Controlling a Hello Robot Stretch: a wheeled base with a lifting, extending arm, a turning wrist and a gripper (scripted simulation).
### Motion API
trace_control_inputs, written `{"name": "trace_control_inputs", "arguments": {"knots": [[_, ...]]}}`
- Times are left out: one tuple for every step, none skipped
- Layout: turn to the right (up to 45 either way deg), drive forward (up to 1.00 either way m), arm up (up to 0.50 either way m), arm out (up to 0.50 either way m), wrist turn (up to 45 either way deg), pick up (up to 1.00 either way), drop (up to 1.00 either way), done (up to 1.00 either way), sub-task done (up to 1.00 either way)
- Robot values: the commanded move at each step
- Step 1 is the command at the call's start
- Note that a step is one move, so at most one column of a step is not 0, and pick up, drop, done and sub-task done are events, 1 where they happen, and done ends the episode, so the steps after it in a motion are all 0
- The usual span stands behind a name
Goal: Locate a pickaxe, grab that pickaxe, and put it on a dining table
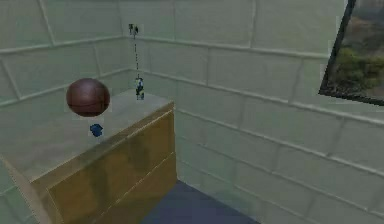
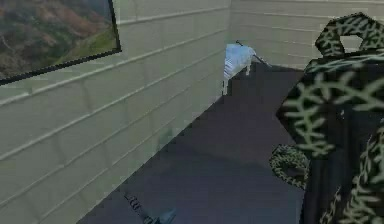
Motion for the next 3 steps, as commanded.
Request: {"name": "trace_control_inputs", "arguments": {"knots": [[-21.0, 0.0, 0.0, 0.0, 0.0, 0.0, 0.0, 0.0, 0.0], [0.0, 0.0, 0.12, 0.0, 0.0, 0.0, 0.0, 0.0, 0.0], [0.0, 0.0, 0.0, 0.38, 0.0, 0.0, 0.0, 0.0, 0.0]]}}
